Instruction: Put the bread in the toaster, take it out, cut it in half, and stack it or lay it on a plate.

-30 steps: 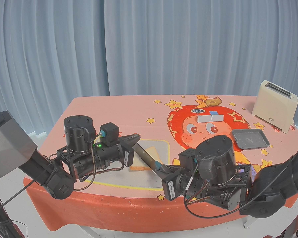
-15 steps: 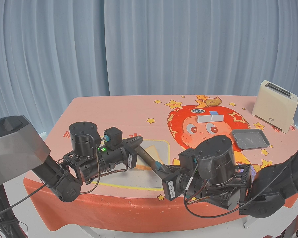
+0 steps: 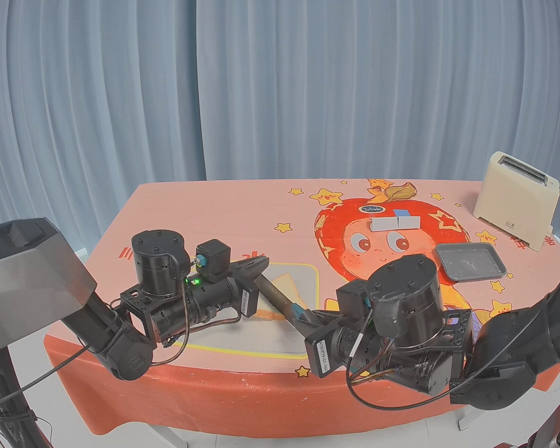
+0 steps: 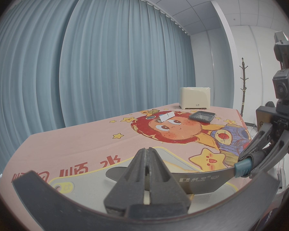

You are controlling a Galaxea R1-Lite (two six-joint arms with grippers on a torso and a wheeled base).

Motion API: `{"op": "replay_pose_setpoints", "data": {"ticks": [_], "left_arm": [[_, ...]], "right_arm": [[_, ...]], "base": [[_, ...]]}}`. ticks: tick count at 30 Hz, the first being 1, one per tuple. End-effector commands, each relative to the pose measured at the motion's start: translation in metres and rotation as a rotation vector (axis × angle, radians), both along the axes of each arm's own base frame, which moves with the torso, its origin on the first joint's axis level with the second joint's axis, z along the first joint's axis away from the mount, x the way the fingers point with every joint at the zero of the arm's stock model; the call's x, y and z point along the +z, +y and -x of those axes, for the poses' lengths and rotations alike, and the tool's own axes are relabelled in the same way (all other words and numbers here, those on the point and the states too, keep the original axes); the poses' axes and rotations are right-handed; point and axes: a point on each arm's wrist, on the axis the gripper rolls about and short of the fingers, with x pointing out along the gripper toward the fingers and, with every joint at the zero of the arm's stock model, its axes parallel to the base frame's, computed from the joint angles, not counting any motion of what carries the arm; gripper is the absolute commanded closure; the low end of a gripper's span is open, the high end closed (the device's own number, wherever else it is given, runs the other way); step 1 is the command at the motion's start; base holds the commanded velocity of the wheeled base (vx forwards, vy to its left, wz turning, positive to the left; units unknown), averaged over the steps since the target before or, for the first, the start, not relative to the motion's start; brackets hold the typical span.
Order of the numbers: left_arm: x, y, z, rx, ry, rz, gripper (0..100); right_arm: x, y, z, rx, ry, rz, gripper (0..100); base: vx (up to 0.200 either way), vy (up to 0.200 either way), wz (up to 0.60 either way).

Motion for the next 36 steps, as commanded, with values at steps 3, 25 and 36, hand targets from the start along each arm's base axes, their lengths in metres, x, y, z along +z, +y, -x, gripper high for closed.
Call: {"op": "replay_pose_setpoints", "data": {"ticks": [3,25,36], "left_arm": [[0.0,-0.0028,-0.0029,0.002,-0.002,-0.001,100],[0.0017,-0.0043,-0.0046,0.002,-0.009,0.002,100],[0.0026,-0.0047,-0.0064,0.004,-0.017,0.007,100]], "right_arm": [[-0.0032,0.0001,-0.0004,-0.001,0.007,0.011,100],[-0.0034,-0.0004,-0.005,-0.014,0.001,0.001,100],[-0.012,-0.0003,-0.0051,-0.013,0.023,0.033,100]], "base": [[0.0,0.0,0.0],[0.0,0.0,0.0],[0.0,0.0,0.0]]}}
